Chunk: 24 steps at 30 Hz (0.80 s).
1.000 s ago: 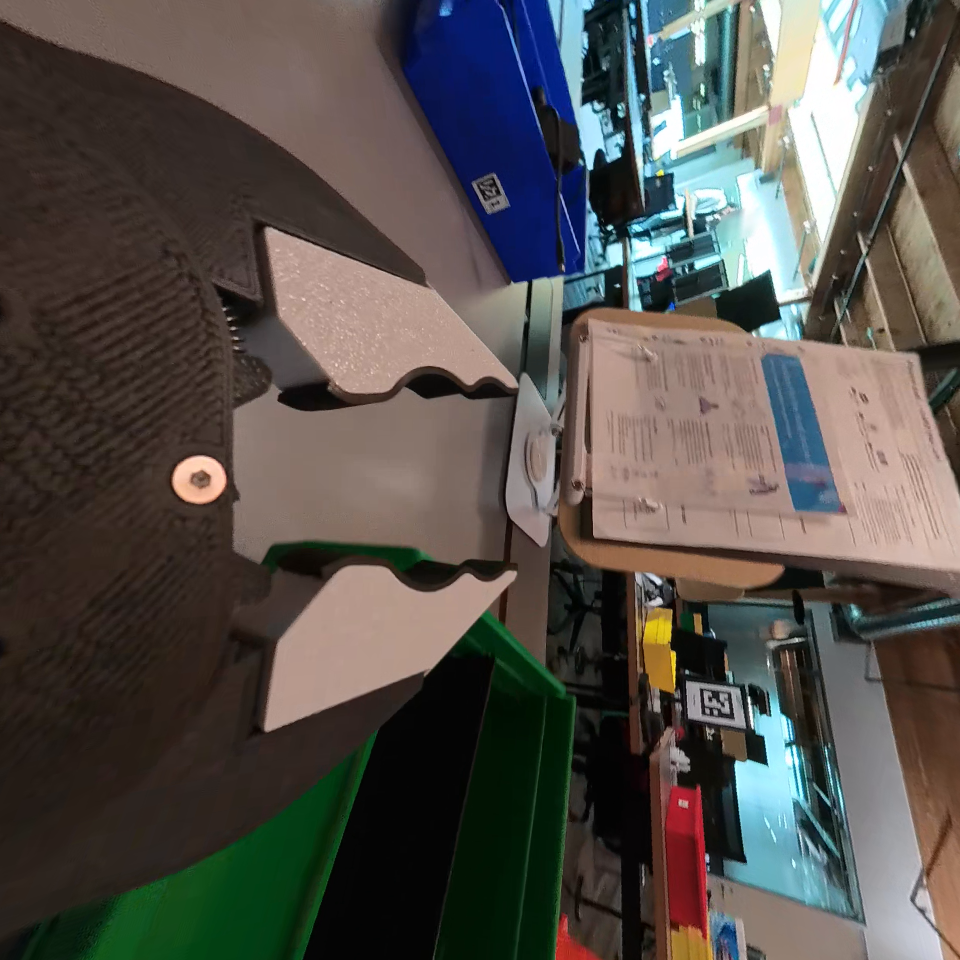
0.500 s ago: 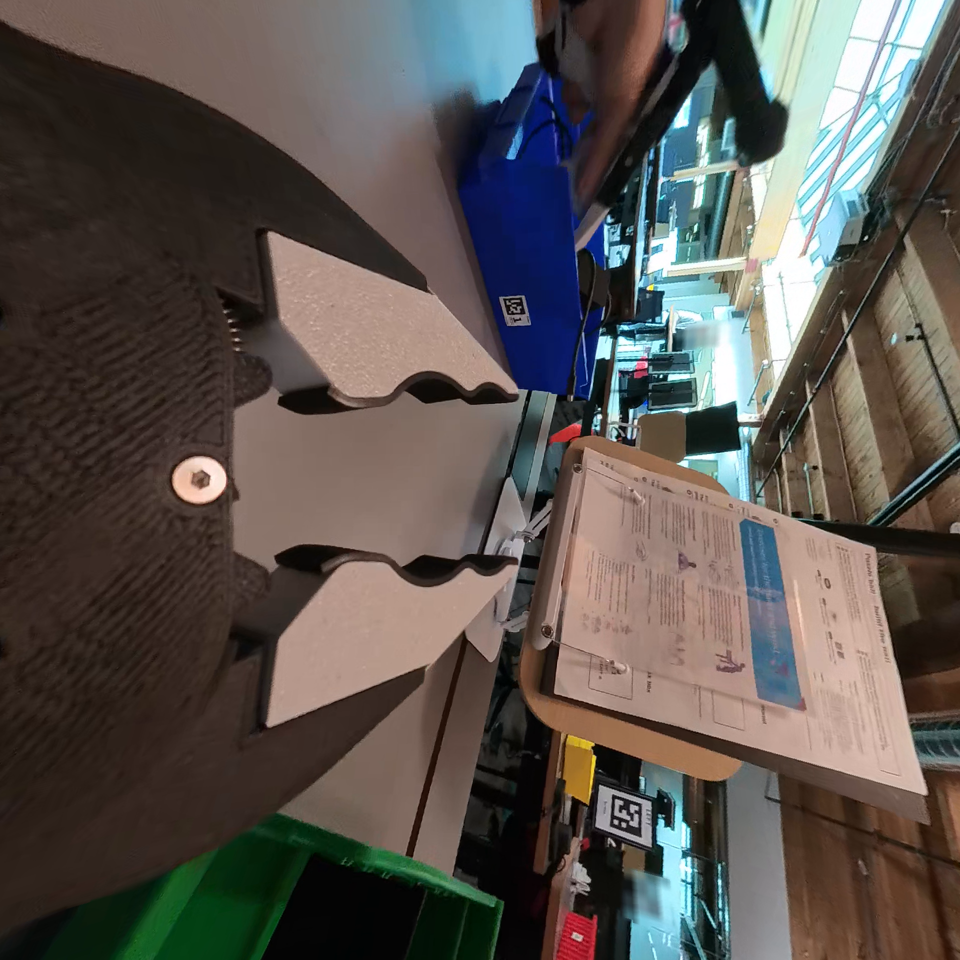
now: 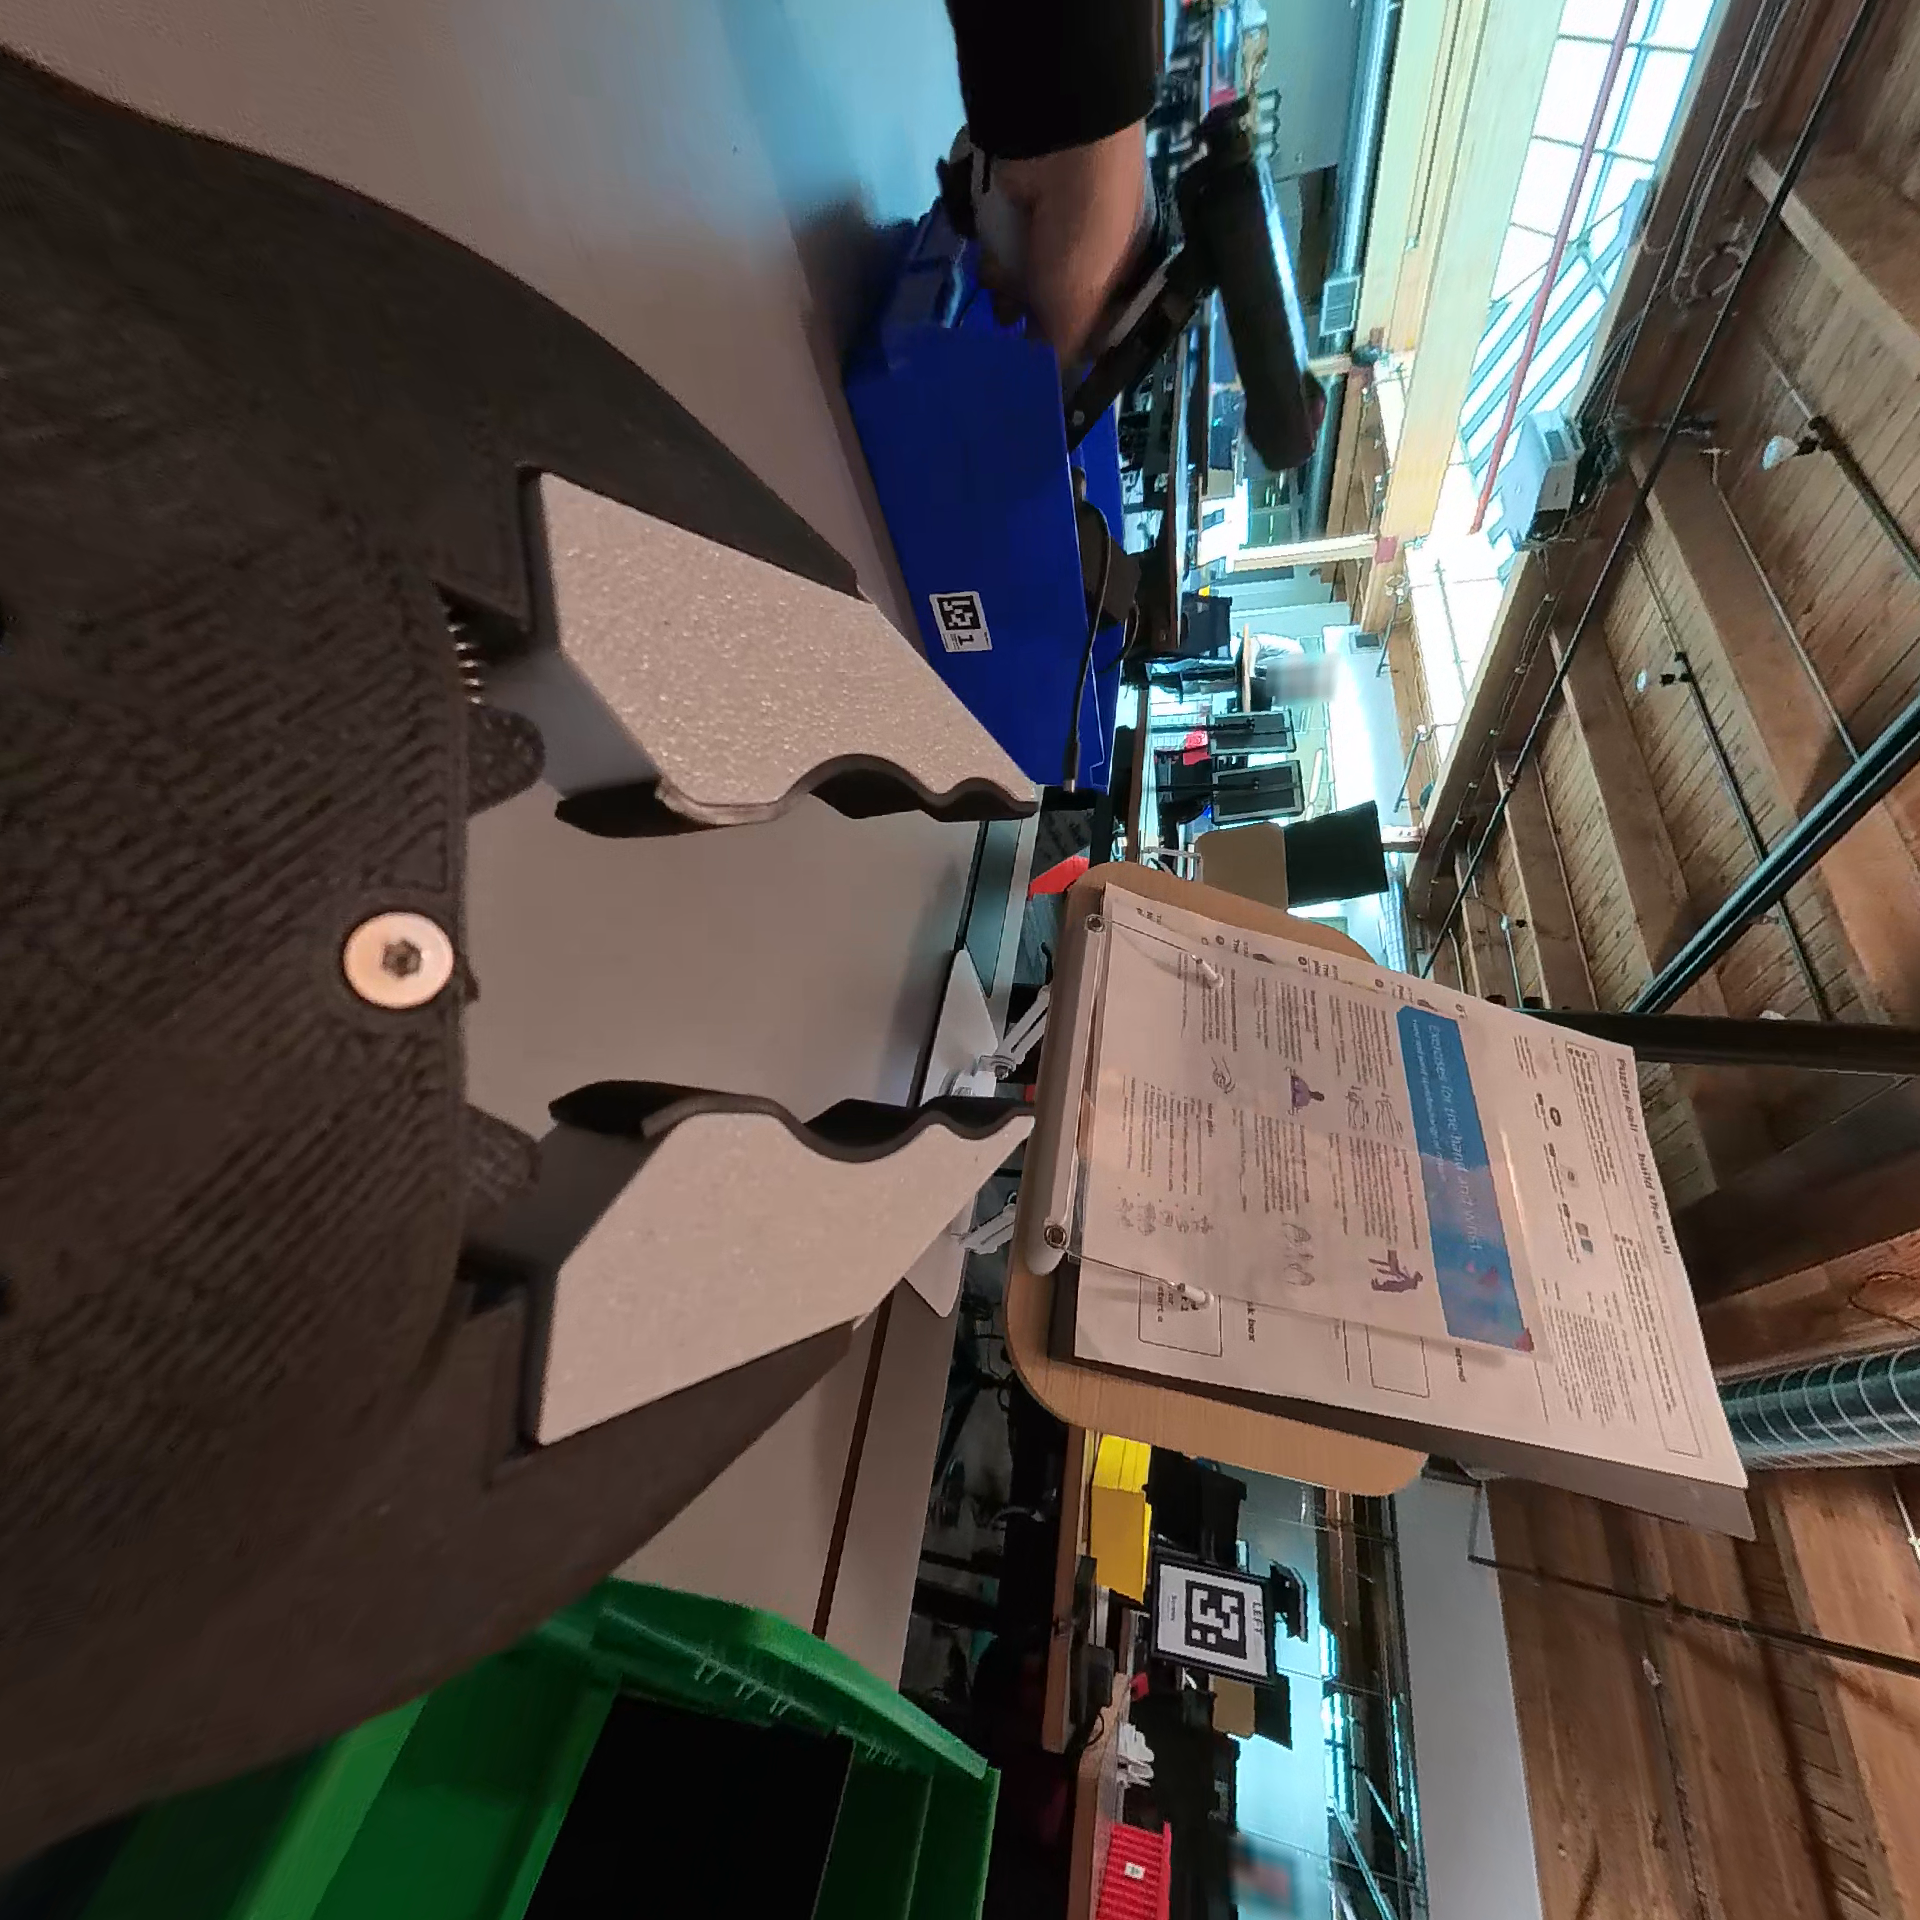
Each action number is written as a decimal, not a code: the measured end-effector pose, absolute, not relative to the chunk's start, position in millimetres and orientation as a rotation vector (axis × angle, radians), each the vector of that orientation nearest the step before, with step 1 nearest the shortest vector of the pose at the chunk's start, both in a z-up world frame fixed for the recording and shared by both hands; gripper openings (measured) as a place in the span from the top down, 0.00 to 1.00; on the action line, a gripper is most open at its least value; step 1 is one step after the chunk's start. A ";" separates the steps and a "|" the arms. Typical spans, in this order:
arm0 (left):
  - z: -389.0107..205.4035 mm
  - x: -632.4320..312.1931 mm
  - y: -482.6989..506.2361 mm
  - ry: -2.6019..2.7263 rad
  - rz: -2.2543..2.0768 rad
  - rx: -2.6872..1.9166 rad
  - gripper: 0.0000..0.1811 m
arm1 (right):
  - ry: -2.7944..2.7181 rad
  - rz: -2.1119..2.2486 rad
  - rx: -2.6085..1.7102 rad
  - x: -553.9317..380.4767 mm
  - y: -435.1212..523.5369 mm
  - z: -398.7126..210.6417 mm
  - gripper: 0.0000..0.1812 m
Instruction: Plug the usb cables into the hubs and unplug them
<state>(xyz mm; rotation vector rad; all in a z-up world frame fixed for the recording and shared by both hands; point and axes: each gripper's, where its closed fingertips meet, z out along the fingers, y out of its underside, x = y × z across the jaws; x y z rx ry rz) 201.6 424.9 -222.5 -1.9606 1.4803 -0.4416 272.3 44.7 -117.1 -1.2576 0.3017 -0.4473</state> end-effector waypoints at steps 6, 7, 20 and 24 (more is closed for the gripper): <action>-157.9 207.3 413.8 1.368 -1.071 -1.982 0.68 | 0.329 -0.420 -1.238 276.1 41.2 -116.0 0.72; -145.3 207.2 413.6 1.327 -1.204 -1.983 0.68 | 0.328 -0.420 -1.238 276.0 41.4 -116.1 0.72; -24.8 183.5 415.8 0.830 -2.384 -1.823 0.68 | 0.316 -0.430 -1.227 273.7 40.8 -114.6 0.73; 3.1 185.9 411.2 0.784 -2.438 -1.725 0.66 | 0.313 -0.432 -1.228 273.3 41.2 -114.6 0.73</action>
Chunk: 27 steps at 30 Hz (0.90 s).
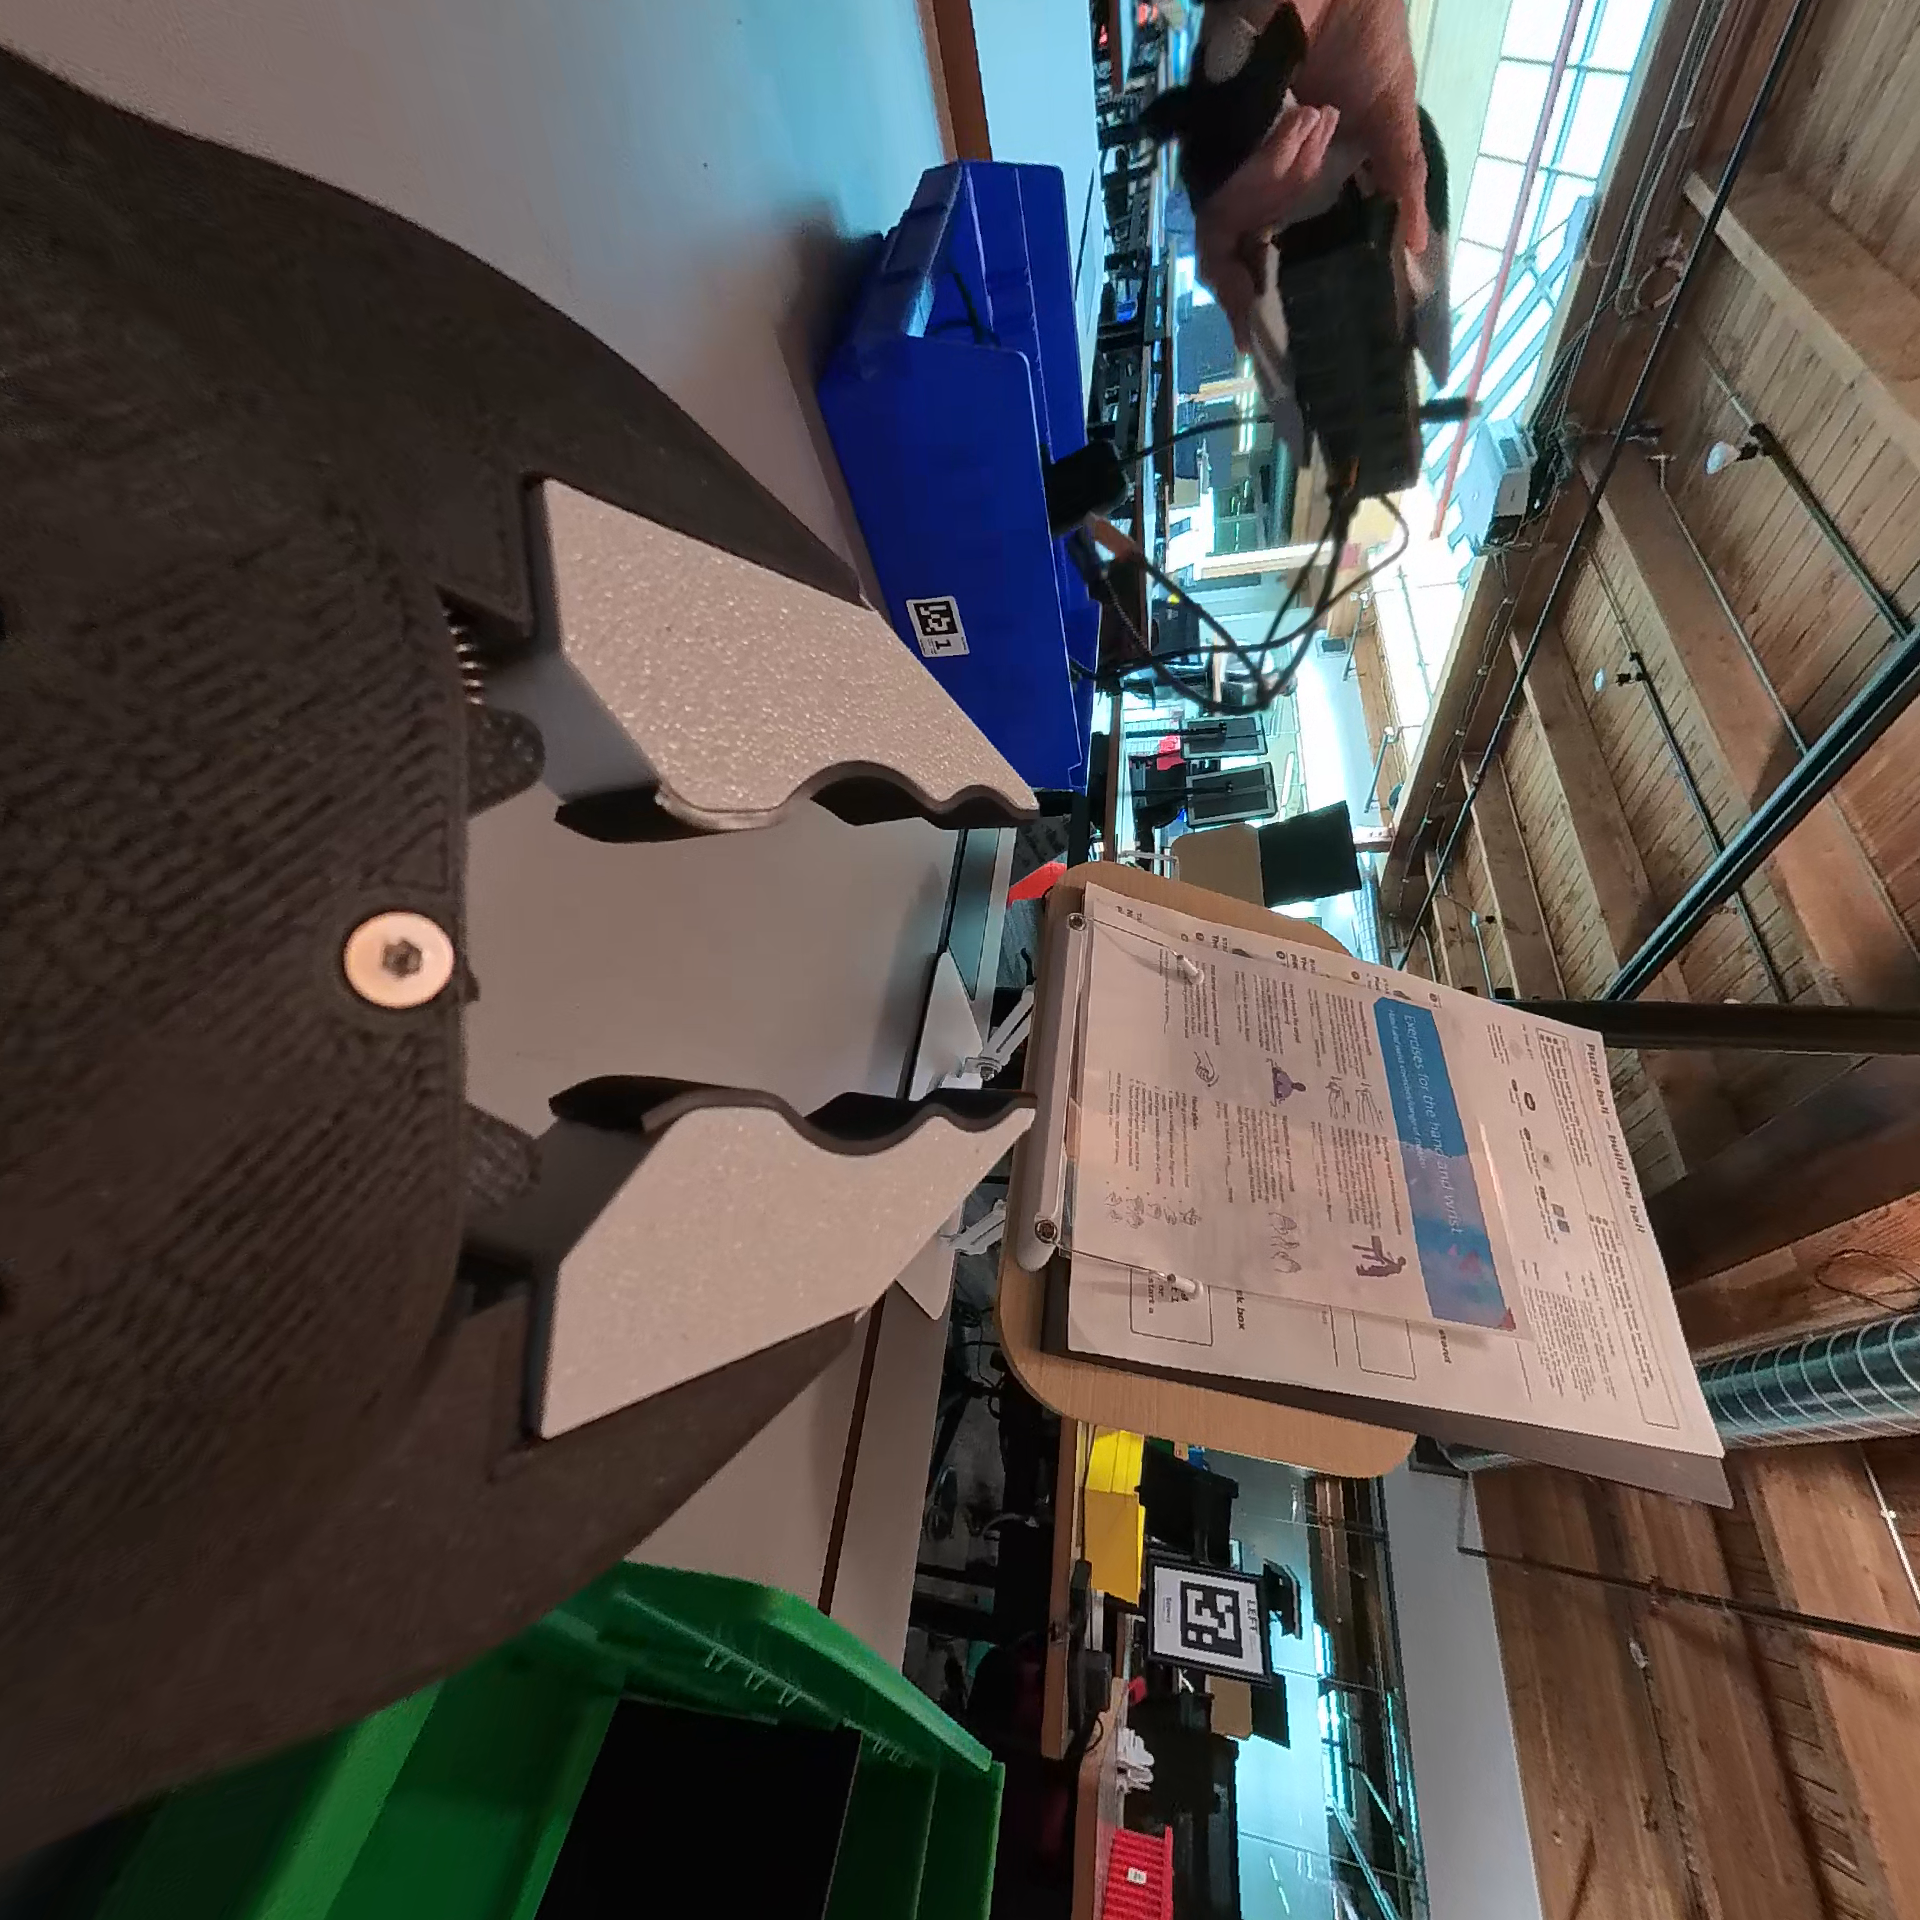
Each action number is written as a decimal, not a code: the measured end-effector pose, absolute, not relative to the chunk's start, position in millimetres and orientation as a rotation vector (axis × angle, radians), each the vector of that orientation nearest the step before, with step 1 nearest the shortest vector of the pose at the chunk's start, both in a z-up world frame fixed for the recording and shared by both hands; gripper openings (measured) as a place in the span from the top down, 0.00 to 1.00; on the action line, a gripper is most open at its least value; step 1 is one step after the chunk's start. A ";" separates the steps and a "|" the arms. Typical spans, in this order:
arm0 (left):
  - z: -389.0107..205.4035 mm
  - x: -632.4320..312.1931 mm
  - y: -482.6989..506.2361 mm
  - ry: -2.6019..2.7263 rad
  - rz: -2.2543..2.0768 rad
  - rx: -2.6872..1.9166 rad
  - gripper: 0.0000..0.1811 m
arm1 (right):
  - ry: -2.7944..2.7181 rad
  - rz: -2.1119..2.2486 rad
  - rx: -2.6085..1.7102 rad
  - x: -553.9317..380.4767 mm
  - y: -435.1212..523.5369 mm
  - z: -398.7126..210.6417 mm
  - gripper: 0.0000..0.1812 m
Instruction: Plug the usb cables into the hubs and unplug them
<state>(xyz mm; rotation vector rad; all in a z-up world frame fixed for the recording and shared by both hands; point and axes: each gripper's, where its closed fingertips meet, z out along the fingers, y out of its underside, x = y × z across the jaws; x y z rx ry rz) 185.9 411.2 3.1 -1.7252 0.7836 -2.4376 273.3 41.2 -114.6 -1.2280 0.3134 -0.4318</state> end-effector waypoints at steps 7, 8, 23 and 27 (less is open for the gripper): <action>17.6 195.6 428.8 0.694 -2.372 -1.760 0.66 | 0.311 -0.434 -1.227 272.8 41.3 -114.4 0.73; 4.9 197.3 429.6 0.714 -2.312 -1.840 0.68 | 0.311 -0.434 -1.227 272.8 41.3 -114.5 0.73; -68.5 183.6 398.3 1.198 -2.049 -1.911 0.68 | 0.315 -0.428 -1.226 273.2 41.0 -114.6 0.74; -18.4 180.3 385.2 1.282 -1.981 -1.653 0.68 | 0.314 -0.428 -1.227 273.1 41.3 -114.8 0.74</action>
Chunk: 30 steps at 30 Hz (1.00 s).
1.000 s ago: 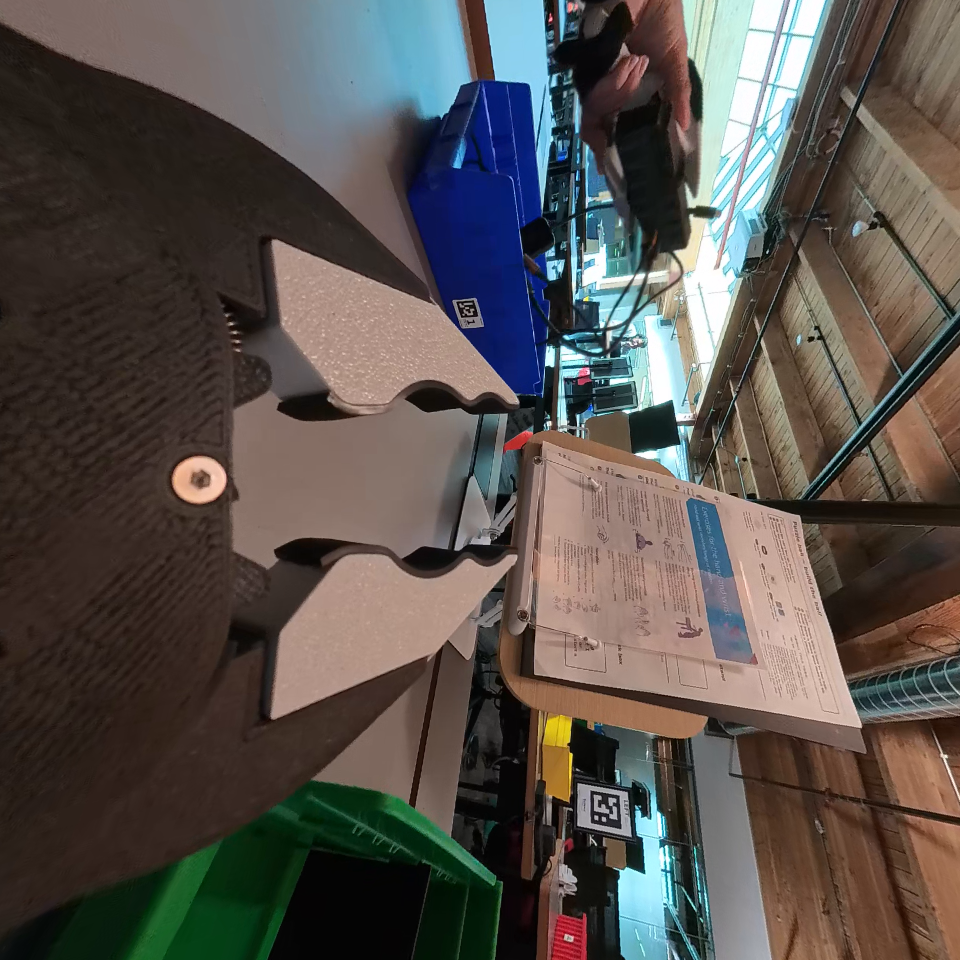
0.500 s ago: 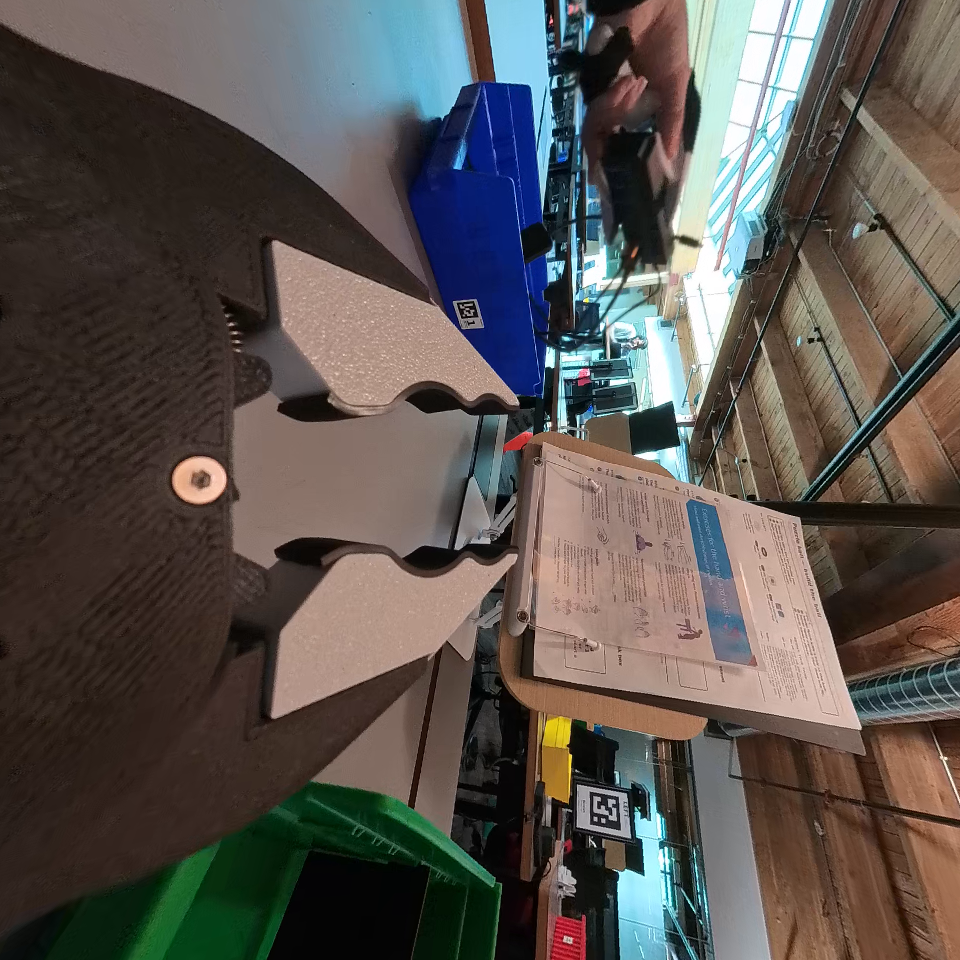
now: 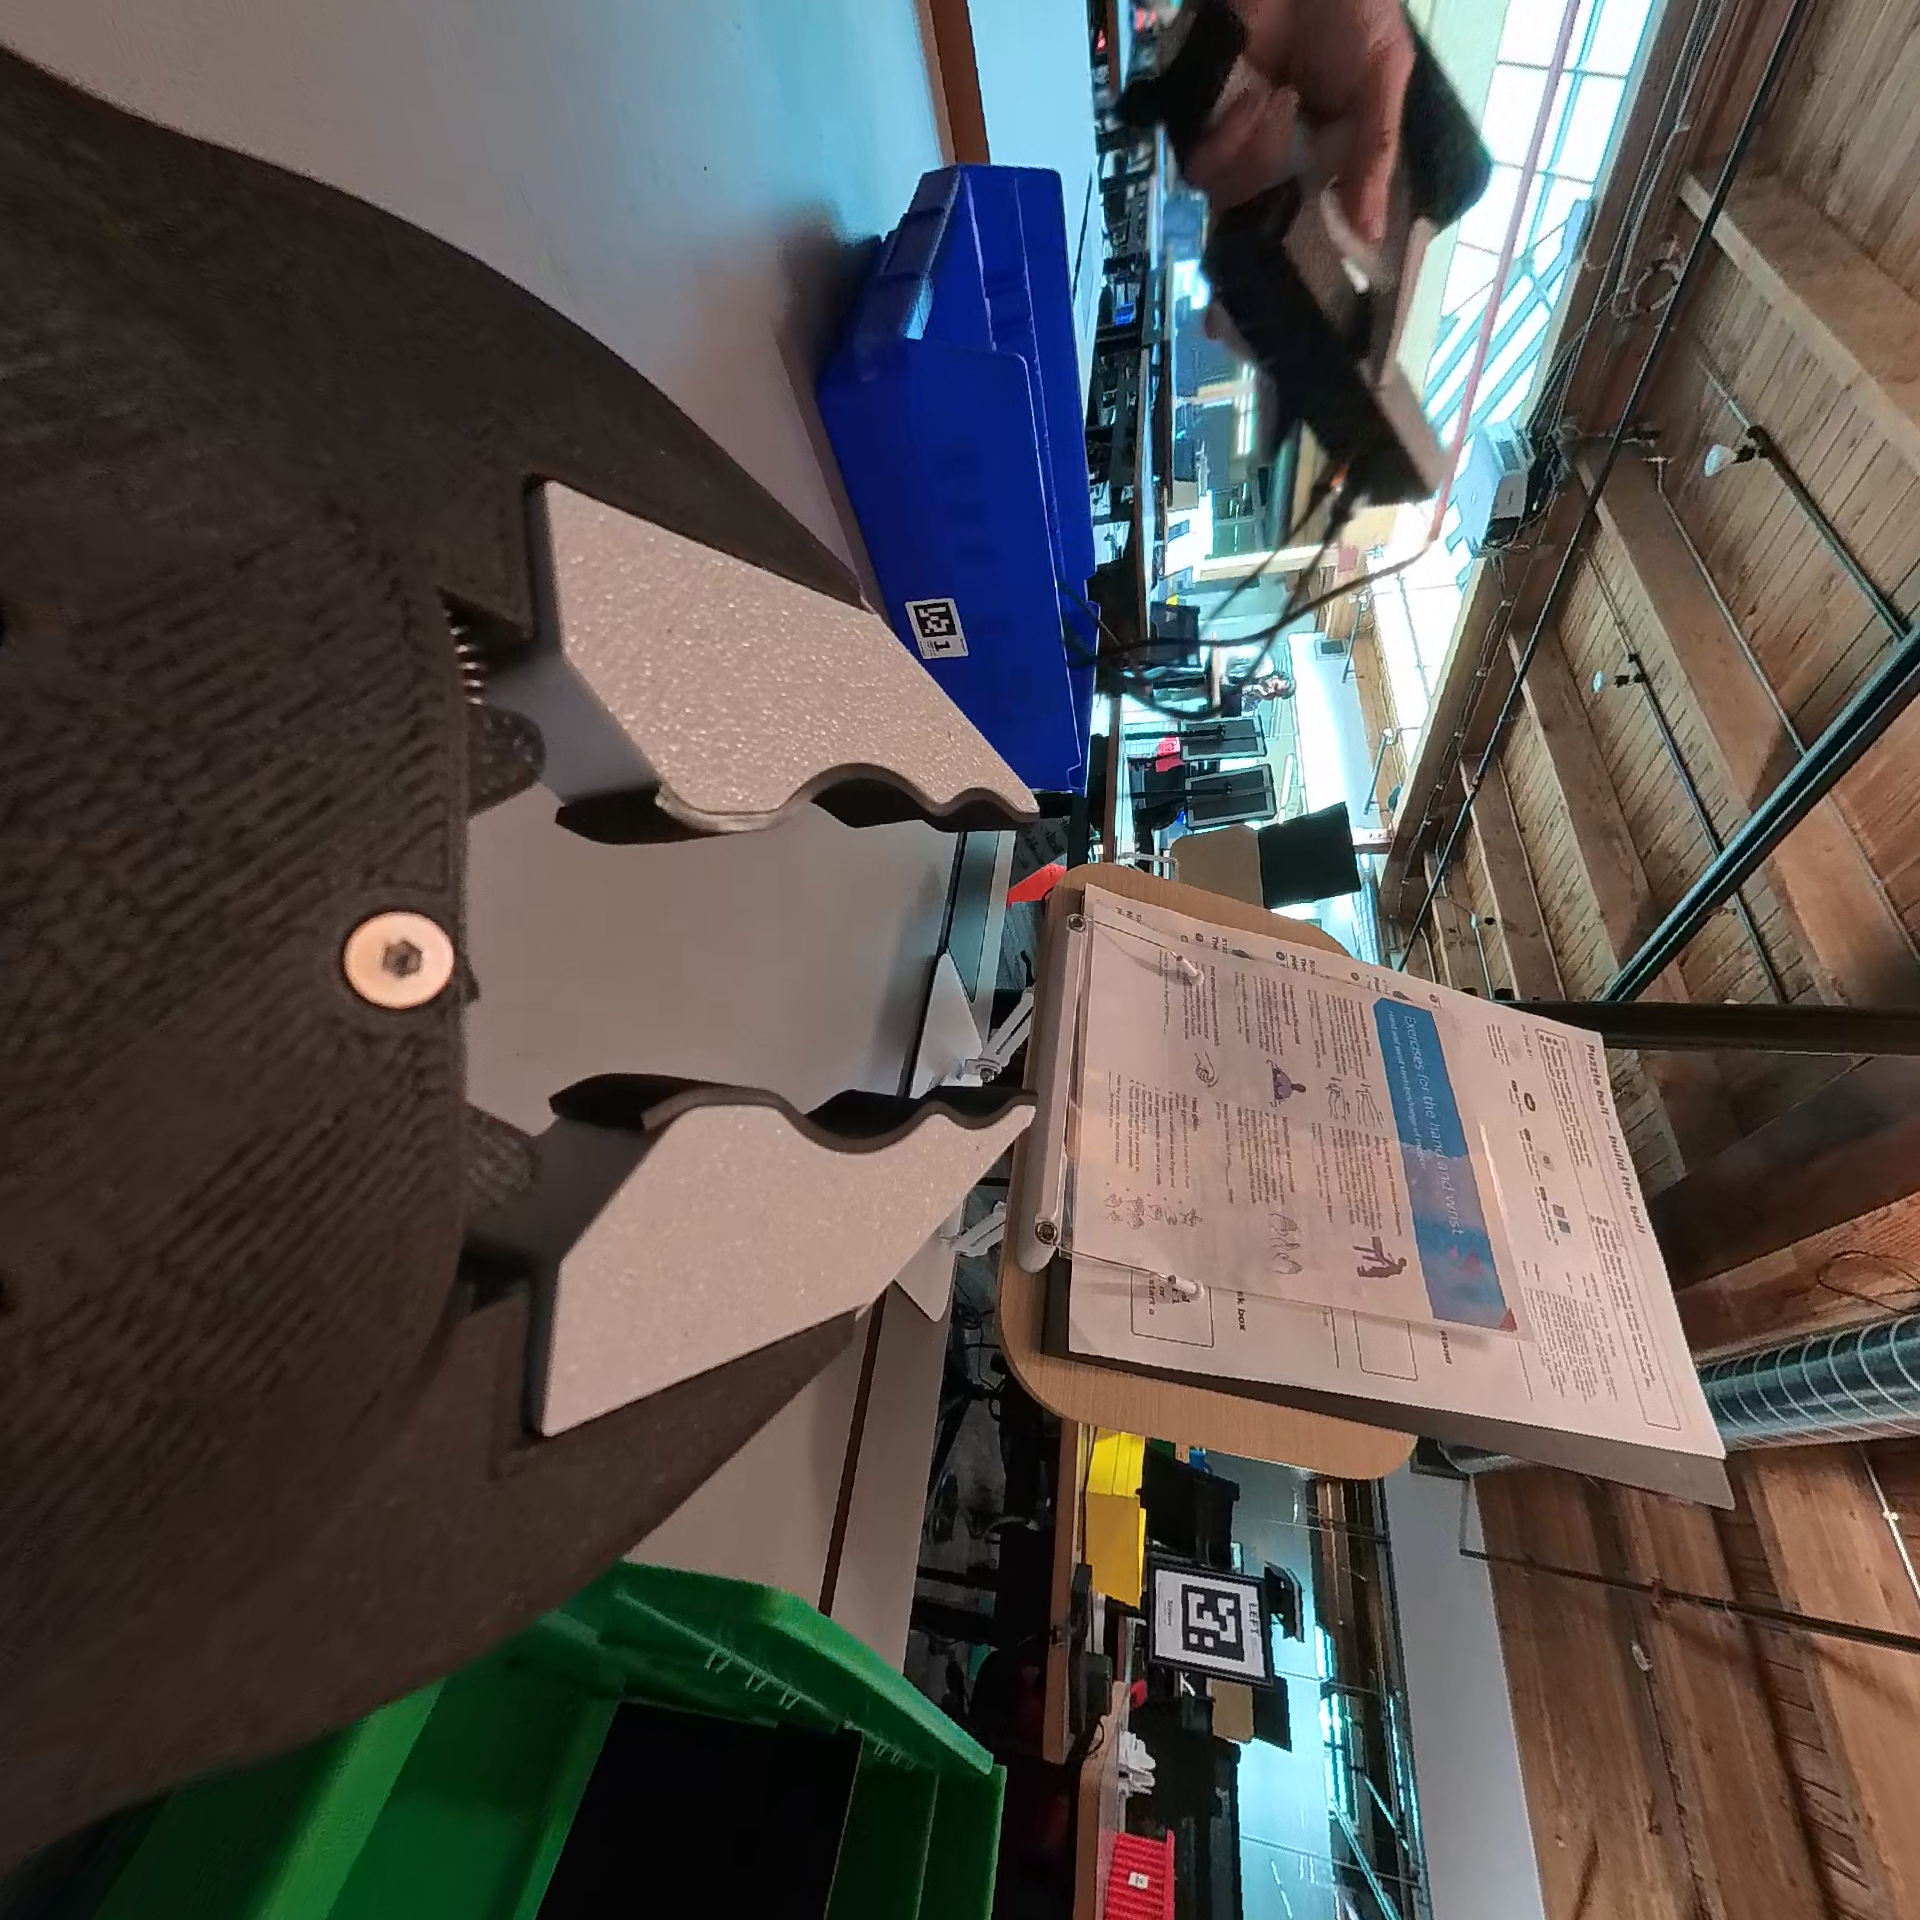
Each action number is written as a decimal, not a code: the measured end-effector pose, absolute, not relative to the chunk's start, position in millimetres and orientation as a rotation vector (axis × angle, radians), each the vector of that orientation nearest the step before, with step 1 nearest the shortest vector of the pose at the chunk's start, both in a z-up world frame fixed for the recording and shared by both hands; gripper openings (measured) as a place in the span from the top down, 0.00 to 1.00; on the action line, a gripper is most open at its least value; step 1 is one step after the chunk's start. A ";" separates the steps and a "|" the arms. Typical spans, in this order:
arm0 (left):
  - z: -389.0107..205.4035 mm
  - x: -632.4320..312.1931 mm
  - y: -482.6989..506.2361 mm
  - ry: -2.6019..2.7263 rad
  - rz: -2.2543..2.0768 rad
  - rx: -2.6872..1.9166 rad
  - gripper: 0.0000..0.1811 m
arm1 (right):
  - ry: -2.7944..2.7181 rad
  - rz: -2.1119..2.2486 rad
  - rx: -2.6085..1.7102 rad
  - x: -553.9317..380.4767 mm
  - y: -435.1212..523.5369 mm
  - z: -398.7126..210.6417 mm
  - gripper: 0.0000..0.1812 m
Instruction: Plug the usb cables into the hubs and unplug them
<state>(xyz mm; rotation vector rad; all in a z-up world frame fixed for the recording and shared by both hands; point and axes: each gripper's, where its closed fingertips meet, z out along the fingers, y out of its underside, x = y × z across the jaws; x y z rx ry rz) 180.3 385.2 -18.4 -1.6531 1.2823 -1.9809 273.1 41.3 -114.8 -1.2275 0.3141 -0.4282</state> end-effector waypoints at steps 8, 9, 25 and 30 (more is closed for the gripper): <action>89.6 161.1 340.0 1.382 -1.827 -1.124 0.68 | 0.290 -0.396 -1.243 269.6 43.9 -115.8 0.71; 97.0 157.0 328.1 1.409 -1.832 -1.051 0.68 | 0.283 -0.363 -1.277 267.6 47.4 -118.3 0.68; -42.7 173.6 114.6 1.882 -1.947 -0.269 0.69 | -0.146 -0.139 -1.301 186.7 61.8 48.0 0.46; -81.8 168.5 89.8 2.010 -1.984 -0.099 0.69 | -0.441 0.066 -1.563 165.1 96.6 8.3 0.46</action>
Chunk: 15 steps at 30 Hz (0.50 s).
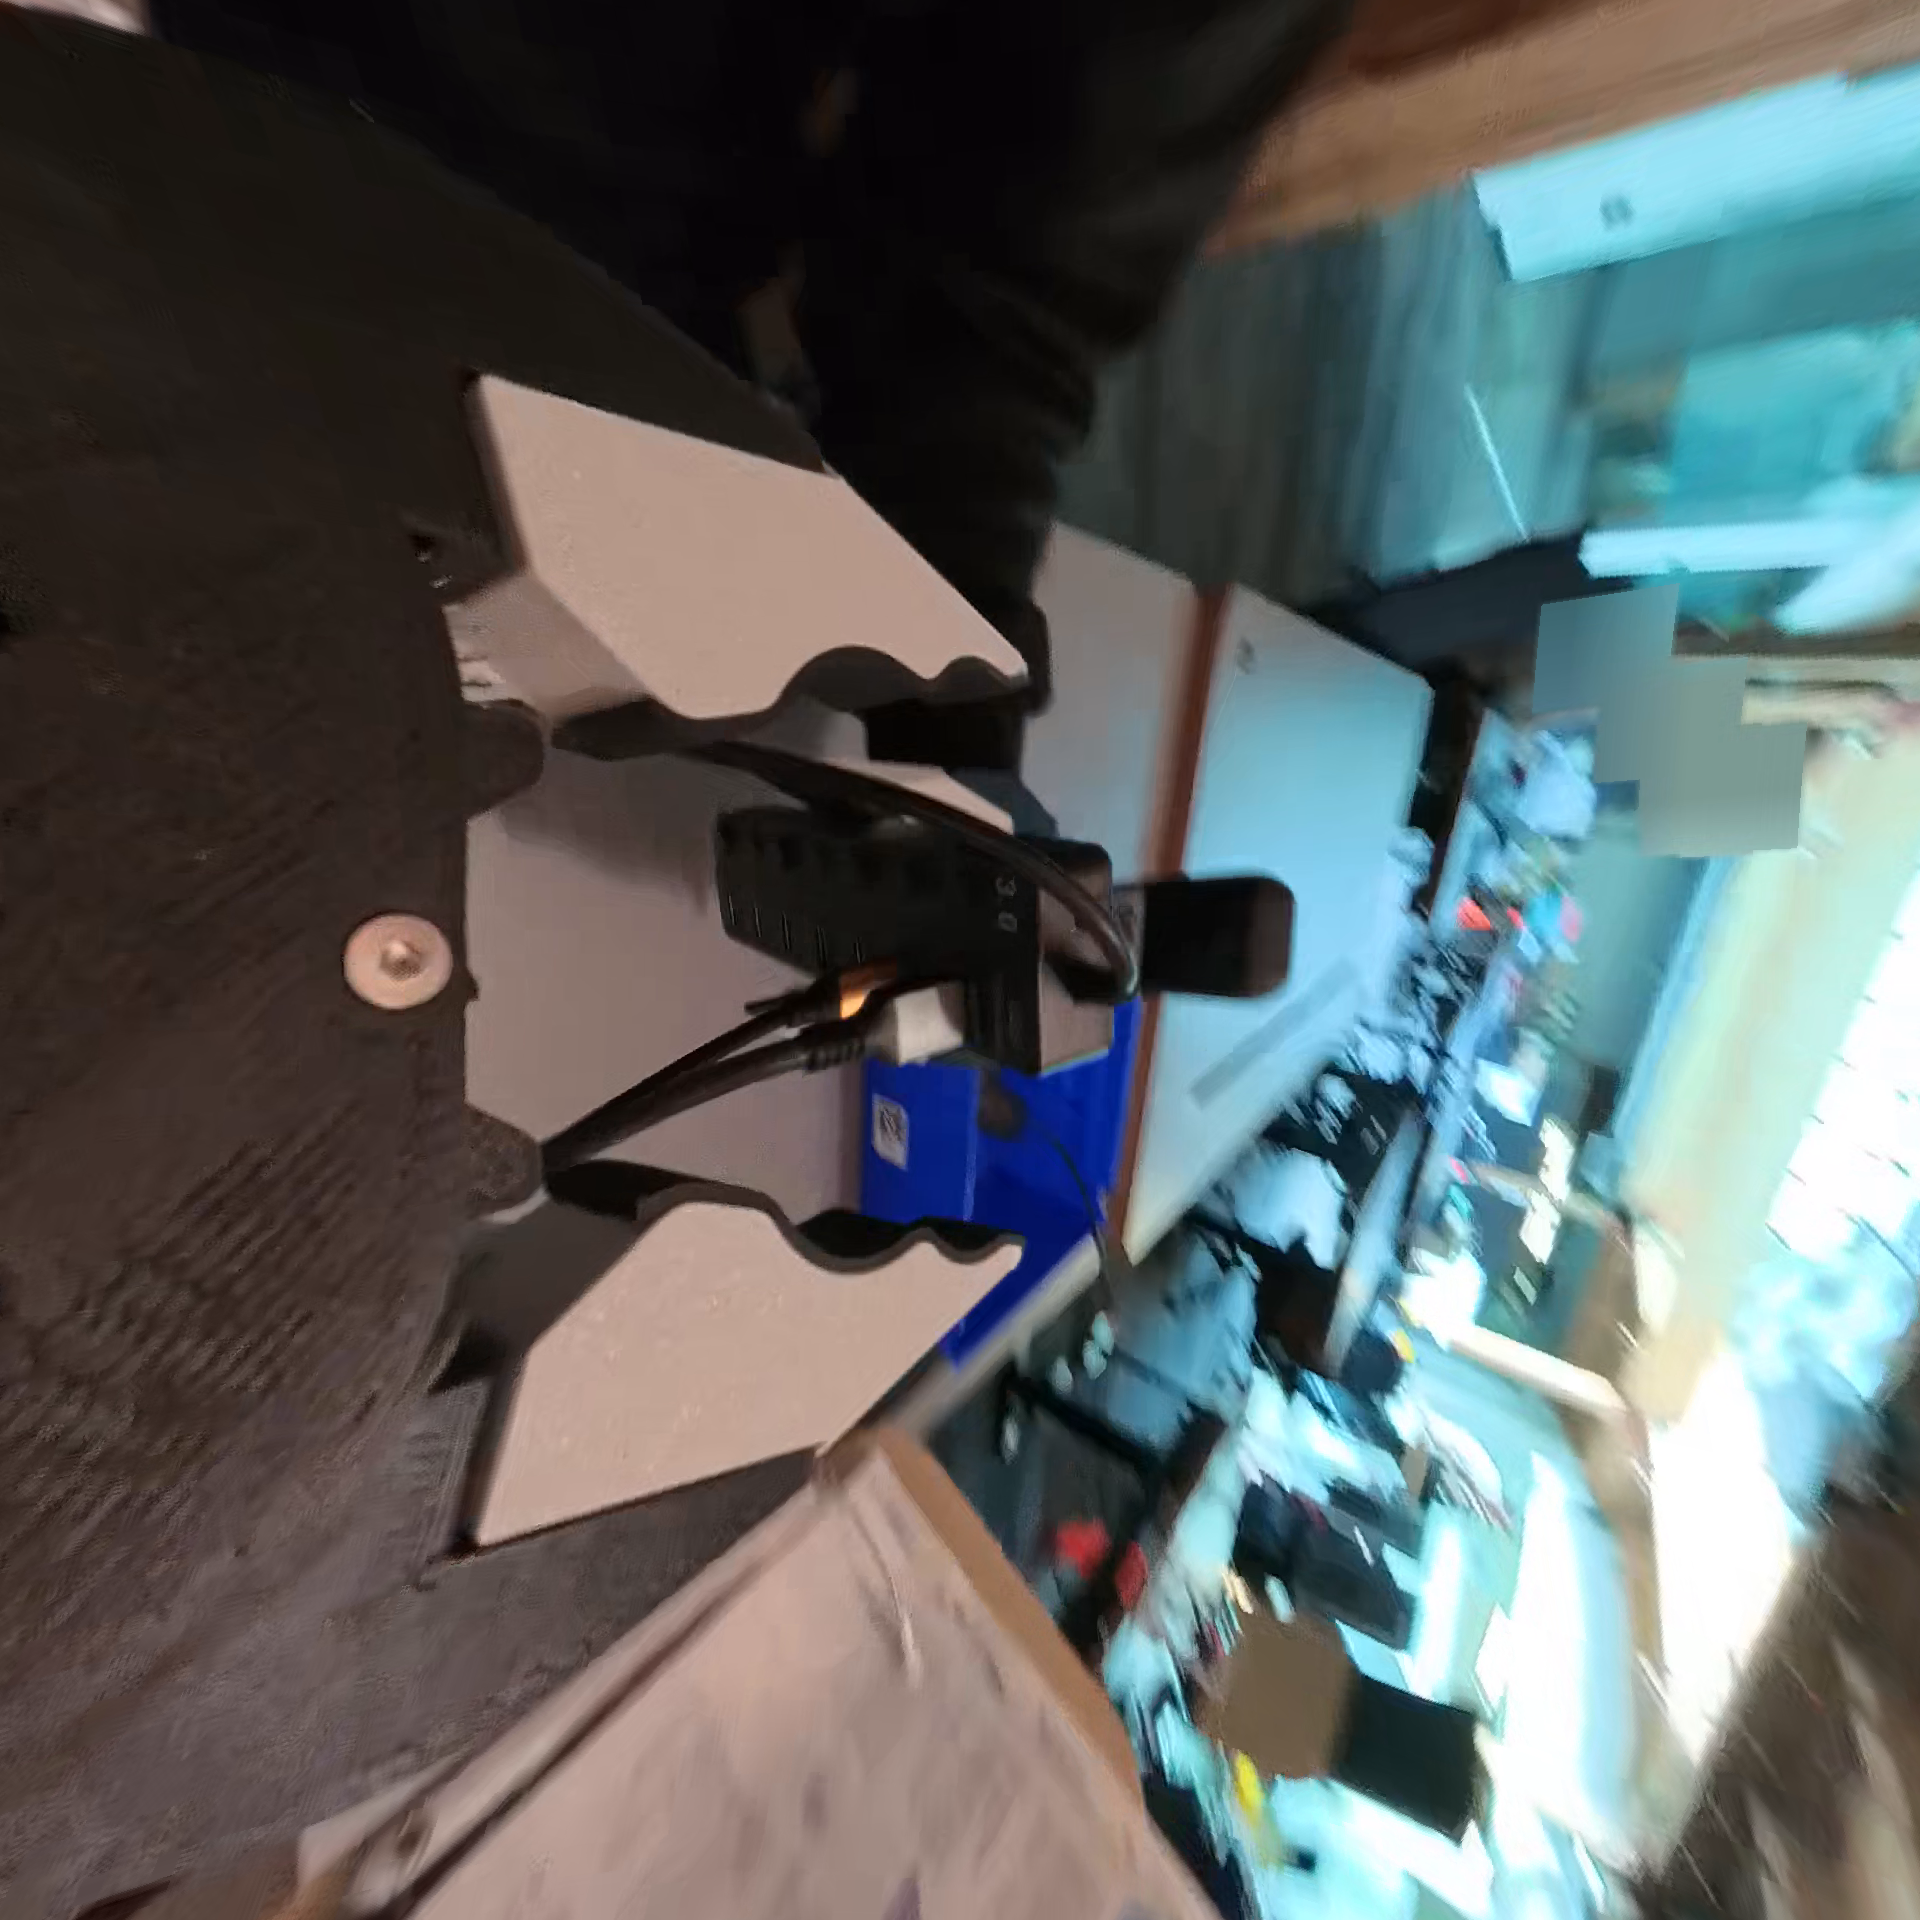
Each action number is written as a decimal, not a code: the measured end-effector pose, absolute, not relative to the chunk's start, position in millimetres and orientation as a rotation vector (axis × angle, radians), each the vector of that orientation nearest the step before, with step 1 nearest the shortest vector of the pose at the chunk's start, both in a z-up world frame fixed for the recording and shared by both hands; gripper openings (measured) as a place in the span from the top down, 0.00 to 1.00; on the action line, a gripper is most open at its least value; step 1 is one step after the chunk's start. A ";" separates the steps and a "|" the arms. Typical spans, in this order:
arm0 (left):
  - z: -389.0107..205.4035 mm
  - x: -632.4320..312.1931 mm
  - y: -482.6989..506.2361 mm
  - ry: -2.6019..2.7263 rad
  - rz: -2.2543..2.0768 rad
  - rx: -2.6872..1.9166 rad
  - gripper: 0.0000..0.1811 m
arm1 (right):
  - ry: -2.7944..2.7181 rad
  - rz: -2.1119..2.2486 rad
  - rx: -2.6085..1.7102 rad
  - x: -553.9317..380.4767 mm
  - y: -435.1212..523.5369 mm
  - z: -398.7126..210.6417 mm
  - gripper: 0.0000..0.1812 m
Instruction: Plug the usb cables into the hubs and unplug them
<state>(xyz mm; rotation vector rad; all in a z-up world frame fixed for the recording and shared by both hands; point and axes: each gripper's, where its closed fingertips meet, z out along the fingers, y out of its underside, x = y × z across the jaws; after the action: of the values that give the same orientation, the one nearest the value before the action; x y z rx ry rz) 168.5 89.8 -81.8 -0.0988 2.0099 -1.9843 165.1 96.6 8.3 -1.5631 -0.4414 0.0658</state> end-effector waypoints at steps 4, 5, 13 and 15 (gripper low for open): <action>-97.4 176.3 90.2 2.012 -1.940 -0.119 0.68 | -0.600 0.095 -1.708 158.7 125.8 -38.3 0.64; -101.2 180.2 93.5 2.003 -1.908 -0.132 0.68 | -0.608 0.053 -1.712 163.5 133.5 -42.8 0.68; -93.7 208.2 119.8 1.812 -1.638 -0.324 0.66 | -0.658 -0.029 -1.936 189.5 157.1 -81.9 0.69; -101.9 213.7 119.3 1.872 -1.564 -0.388 0.60 | -0.688 -0.095 -1.943 191.9 159.9 -79.4 0.69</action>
<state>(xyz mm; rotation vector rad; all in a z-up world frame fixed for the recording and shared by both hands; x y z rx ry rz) 213.7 119.3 -101.9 -0.3877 1.8718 -1.5644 191.9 159.9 -79.4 -1.9431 -0.6879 -0.0947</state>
